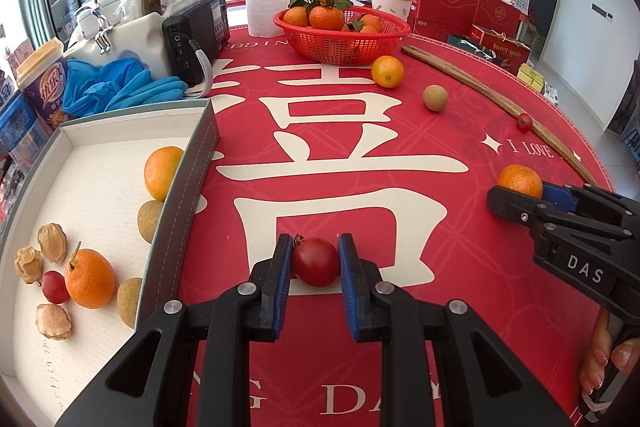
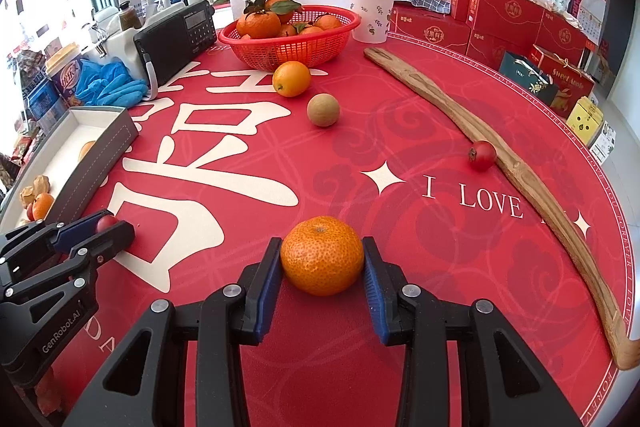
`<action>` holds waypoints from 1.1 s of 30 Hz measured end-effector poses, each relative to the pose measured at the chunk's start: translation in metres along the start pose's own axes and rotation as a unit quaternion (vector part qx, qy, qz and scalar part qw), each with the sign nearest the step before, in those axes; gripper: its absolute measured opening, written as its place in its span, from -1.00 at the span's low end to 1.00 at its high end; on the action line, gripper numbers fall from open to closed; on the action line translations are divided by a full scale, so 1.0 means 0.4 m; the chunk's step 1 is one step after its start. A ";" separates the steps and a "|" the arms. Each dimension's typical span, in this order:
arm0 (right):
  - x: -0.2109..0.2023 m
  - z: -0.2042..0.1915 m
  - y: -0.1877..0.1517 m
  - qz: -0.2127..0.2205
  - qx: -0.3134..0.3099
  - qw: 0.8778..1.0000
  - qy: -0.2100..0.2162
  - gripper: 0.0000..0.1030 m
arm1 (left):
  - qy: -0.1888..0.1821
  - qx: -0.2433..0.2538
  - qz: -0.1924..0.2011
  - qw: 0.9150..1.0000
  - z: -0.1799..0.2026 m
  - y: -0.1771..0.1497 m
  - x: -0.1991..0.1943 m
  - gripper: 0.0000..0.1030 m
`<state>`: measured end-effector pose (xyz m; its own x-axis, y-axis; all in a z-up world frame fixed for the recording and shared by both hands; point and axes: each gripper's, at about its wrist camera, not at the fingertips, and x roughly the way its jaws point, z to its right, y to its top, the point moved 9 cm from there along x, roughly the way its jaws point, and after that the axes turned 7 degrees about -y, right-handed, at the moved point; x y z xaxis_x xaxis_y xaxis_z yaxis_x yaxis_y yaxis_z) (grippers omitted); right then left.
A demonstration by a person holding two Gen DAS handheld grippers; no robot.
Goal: Organize fruits
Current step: 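Carry the tomato and mandarin into the white tray and open both tools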
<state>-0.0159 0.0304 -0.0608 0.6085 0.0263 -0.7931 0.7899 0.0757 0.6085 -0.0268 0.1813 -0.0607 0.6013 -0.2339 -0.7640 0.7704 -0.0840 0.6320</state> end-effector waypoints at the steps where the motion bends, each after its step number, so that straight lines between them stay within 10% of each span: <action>1: -0.001 0.001 0.001 -0.002 0.009 1.000 0.014 -0.24 | -0.005 -0.002 0.003 1.000 0.002 0.003 -0.005 -0.51; 16: -0.045 -0.066 0.041 0.013 0.021 0.997 0.077 -0.24 | 0.014 -0.053 0.063 0.997 -0.120 0.054 -0.129 -0.51; 33: -0.057 -0.528 0.107 -0.023 -0.115 0.978 0.170 -0.24 | 0.072 -0.164 0.076 0.981 -0.407 -0.057 -0.226 -0.51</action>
<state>-0.0121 0.2435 -0.0219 0.4815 0.3457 -0.8054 0.7532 0.3066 0.5819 -0.0644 0.3622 -0.0271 0.7197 -0.0785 -0.6898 0.6824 0.2634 0.6819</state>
